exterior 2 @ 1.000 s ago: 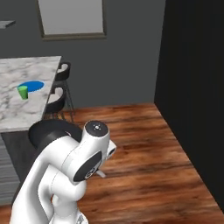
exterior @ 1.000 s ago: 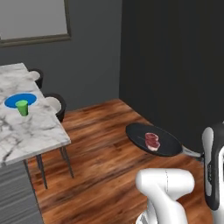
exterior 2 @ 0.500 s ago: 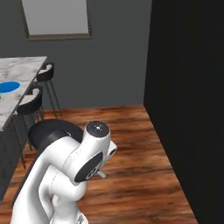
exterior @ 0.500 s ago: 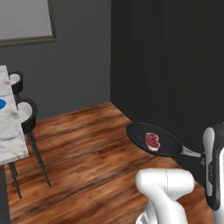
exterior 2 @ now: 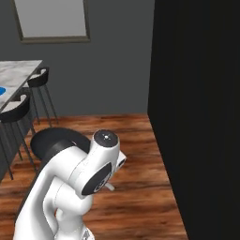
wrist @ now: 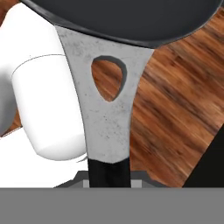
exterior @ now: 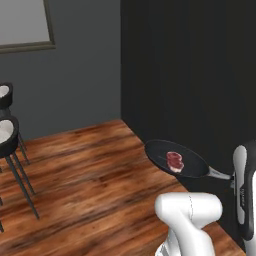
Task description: Pick up the pan with the steak in it and place it on the dining table. Then place the steak on the plate.
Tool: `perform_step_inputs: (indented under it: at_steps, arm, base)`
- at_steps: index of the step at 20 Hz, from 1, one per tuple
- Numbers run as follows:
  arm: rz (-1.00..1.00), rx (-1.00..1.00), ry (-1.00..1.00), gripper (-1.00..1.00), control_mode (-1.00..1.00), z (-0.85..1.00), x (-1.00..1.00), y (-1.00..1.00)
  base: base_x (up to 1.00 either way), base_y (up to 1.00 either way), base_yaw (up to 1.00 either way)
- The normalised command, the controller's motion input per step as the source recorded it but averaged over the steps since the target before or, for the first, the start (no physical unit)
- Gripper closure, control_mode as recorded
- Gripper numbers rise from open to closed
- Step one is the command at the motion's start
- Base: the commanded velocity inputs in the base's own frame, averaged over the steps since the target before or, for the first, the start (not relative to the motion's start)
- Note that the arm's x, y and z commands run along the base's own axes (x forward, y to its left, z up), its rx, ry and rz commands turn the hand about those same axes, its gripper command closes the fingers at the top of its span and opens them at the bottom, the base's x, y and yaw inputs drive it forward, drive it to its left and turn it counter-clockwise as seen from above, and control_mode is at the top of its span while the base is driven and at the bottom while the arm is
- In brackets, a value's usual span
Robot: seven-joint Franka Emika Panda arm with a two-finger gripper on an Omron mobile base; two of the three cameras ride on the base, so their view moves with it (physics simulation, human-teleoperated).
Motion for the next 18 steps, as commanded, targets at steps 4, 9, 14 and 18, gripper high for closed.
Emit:
perform_step_inputs:
  at_steps: [4,9,14,18]
  arm:
    - [0.00,0.00,0.00,1.00,1.00,0.00,0.00,0.00]
    - [0.00,0.00,0.00,1.00,1.00,0.00,0.00,0.00]
    - [0.00,0.00,0.00,1.00,1.00,0.00,0.00,0.00]
    - [0.00,0.00,0.00,1.00,1.00,0.00,0.00,0.00]
  base:
    - [0.33,-0.01,-0.01]
    - [0.96,-0.03,-0.07]
    - [1.00,0.00,-0.08]
    - [1.00,0.00,-0.08]
